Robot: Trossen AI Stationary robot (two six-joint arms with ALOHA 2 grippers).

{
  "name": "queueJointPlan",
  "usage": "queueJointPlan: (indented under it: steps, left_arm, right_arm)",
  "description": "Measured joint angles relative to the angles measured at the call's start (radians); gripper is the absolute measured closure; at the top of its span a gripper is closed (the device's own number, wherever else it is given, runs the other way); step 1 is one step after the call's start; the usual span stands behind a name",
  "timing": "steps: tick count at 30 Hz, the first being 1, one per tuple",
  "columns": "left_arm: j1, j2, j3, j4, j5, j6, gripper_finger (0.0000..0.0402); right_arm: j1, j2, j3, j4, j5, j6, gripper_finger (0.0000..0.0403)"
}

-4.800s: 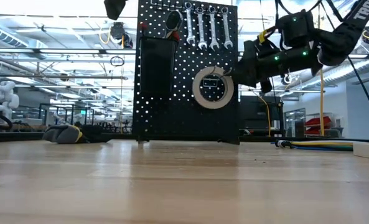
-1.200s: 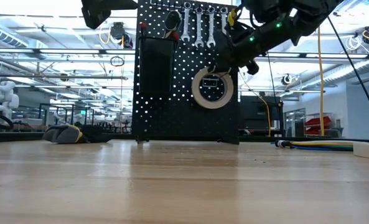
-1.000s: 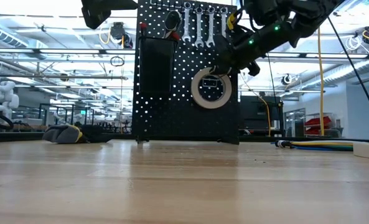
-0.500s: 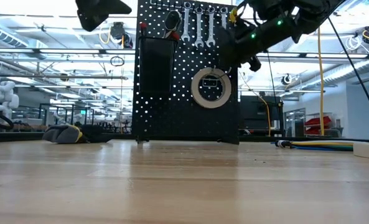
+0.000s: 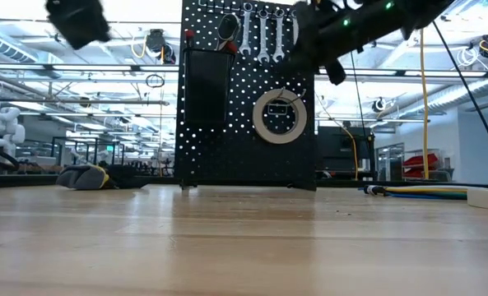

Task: Hang tools onto peg board
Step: Hang the white tape on the peg board

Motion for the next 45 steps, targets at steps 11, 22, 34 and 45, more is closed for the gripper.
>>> queueJointPlan:
  steps: [11, 22, 34, 45]
  left_arm:
    - [-0.212, -0.001, 0.000, -0.317, 0.001, -0.099, 0.0197]
    - [-0.331, 0.008, -0.014, -0.382, 0.054, -0.126, 0.0197]
    - [-0.365, 0.159, -0.117, -0.198, 0.039, -0.282, 0.0197]
    - [-0.395, 0.385, -0.117, -0.124, 0.090, -0.372, 0.0197]
  right_arm:
    - [0.277, 0.019, 0.000, 0.032, 0.108, 0.203, 0.0403]
    - [0.534, 0.039, -0.001, -0.036, 0.246, 0.408, 0.0403]
    - [0.597, 0.038, -0.001, -0.151, 0.237, 0.407, 0.0403]
    - [0.596, 0.038, -0.001, -0.313, 0.146, 0.401, 0.0403]
